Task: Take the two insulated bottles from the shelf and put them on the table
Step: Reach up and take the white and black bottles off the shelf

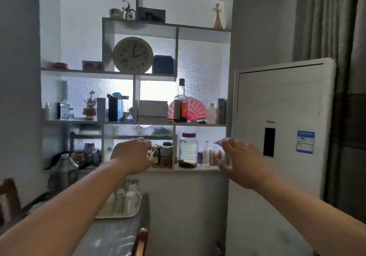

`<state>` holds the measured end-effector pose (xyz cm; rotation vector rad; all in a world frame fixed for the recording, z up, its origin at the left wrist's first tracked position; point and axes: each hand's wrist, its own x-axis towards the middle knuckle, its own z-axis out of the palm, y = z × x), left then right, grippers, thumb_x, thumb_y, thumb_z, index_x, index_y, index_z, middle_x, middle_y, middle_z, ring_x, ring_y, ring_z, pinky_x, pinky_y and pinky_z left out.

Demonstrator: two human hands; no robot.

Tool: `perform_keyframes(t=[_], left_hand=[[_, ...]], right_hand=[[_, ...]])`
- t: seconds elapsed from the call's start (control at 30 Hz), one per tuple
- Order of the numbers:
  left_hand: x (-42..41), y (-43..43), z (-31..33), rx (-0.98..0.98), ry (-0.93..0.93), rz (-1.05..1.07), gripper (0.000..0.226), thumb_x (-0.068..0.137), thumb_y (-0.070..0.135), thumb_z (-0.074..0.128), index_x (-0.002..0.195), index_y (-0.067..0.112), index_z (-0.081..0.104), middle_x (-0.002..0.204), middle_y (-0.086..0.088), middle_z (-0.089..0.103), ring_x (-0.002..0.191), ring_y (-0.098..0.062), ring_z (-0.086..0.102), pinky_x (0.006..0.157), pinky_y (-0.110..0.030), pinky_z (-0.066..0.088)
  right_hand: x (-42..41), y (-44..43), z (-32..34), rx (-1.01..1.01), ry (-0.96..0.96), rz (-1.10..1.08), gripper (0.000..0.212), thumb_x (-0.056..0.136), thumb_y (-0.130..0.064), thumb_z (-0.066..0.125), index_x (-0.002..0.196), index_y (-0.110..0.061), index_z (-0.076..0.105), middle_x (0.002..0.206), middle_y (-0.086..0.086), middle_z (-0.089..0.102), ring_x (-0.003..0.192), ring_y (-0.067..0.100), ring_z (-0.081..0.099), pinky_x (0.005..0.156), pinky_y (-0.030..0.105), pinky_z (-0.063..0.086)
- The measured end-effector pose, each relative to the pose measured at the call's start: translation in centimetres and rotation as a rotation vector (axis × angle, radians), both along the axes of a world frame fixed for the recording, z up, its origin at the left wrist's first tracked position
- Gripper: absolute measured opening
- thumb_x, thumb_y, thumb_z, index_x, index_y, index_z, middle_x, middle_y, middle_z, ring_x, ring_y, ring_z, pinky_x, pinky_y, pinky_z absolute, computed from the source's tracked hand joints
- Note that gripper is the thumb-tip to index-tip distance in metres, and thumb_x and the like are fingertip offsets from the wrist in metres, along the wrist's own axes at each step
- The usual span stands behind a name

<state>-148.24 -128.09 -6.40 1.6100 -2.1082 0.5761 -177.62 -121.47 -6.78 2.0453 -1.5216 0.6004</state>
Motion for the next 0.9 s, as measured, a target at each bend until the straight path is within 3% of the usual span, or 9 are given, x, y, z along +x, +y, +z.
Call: perform_keyframes(t=[0.2, 0.33, 0.6, 0.9], left_hand=[[-1.3, -7.2, 2.0, -0.046, 0.034, 0.130, 0.036, 0.083, 0.042, 0.051, 0.114, 0.025, 0.055, 0.123, 0.004, 0.059, 0.095, -0.017, 0.057, 0.069, -0.030, 0.040], [-1.3, -11.2, 1.6, -0.048, 0.075, 0.199, 0.035, 0.082, 0.041, 0.051, 0.111, 0.023, 0.058, 0.117, 0.002, 0.061, 0.092, -0.016, 0.058, 0.076, -0.033, 0.049], [1.0, -18.2, 0.1, -0.038, 0.062, 0.340, 0.011, 0.081, 0.039, 0.052, 0.083, 0.028, 0.052, 0.089, 0.008, 0.056, 0.072, -0.010, 0.051, 0.058, -0.028, 0.035], [5.7, -28.8, 0.6, -0.045, 0.077, 0.498, 0.024, 0.080, 0.043, 0.052, 0.096, 0.025, 0.057, 0.097, 0.006, 0.061, 0.080, -0.011, 0.055, 0.065, -0.031, 0.041]], right_hand=[[-2.4, -11.0, 1.9, -0.050, 0.014, 0.121, 0.052, 0.089, -0.048, 0.045, 0.135, -0.024, 0.037, 0.138, -0.001, 0.047, 0.122, 0.021, 0.046, 0.101, 0.036, 0.032], [-2.5, -17.7, 2.2, -0.068, -0.001, 0.213, 0.051, 0.088, -0.045, 0.048, 0.133, -0.022, 0.042, 0.133, 0.002, 0.053, 0.118, 0.024, 0.050, 0.099, 0.039, 0.036], [0.7, -29.6, -0.5, -0.030, -0.014, 0.390, 0.052, 0.089, -0.048, 0.042, 0.134, -0.023, 0.038, 0.136, 0.000, 0.048, 0.121, 0.021, 0.045, 0.101, 0.035, 0.032], [5.9, -44.1, -0.1, -0.053, 0.010, 0.503, 0.053, 0.087, -0.050, 0.043, 0.135, -0.026, 0.037, 0.136, -0.005, 0.048, 0.123, 0.019, 0.044, 0.103, 0.038, 0.032]])
